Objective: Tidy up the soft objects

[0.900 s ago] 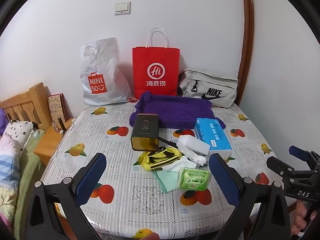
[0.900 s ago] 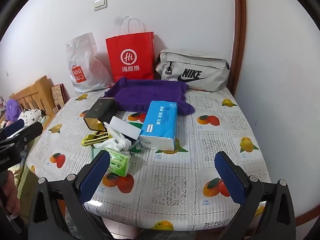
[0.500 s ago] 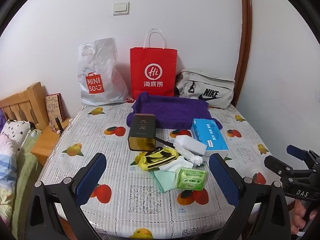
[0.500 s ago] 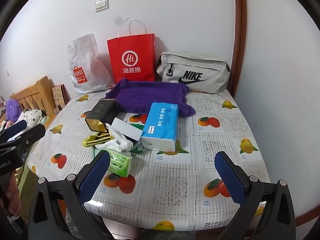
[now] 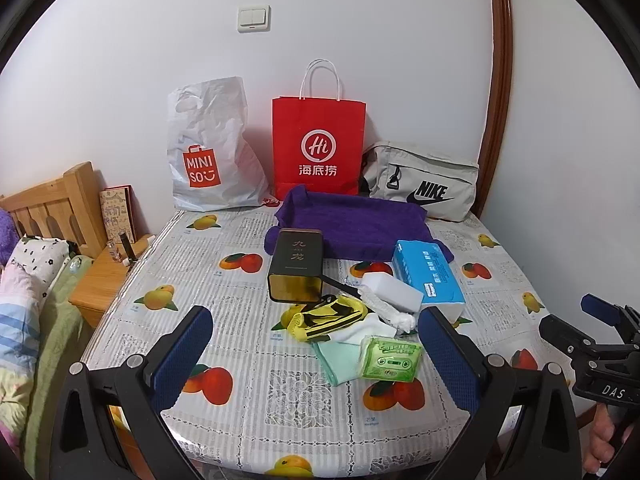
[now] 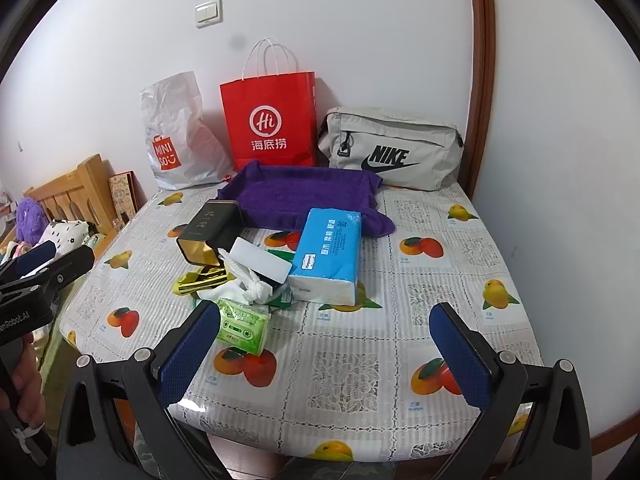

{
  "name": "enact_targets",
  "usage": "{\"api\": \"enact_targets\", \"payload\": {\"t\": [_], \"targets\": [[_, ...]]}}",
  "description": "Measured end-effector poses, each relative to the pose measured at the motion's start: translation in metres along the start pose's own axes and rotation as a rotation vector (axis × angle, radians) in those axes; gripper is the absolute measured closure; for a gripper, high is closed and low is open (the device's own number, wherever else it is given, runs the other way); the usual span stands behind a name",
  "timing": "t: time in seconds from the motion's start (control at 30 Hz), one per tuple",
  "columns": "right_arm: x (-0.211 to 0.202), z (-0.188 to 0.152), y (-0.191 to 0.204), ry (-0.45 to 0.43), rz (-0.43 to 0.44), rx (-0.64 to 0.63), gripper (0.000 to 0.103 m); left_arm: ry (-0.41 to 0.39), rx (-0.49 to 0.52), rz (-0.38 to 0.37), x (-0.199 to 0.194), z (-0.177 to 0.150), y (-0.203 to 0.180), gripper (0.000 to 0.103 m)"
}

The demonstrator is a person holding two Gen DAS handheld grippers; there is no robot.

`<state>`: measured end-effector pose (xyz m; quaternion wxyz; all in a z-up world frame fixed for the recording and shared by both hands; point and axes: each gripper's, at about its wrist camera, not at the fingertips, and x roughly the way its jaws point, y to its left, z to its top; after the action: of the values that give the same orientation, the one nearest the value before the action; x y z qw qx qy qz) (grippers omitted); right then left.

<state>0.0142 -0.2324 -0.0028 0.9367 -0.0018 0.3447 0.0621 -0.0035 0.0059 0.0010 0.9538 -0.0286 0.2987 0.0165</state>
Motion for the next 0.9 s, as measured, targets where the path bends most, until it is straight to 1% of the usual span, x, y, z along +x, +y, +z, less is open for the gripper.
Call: {"api": "enact_targets", "payload": {"t": [0.9], "targets": [[-0.0037, -0.0009, 0.0043, -0.013, 0.004, -0.003, 0.0, -0.006, -0.003, 0.006, -0.004, -0.0012, 0.0046, 0.0]]}}
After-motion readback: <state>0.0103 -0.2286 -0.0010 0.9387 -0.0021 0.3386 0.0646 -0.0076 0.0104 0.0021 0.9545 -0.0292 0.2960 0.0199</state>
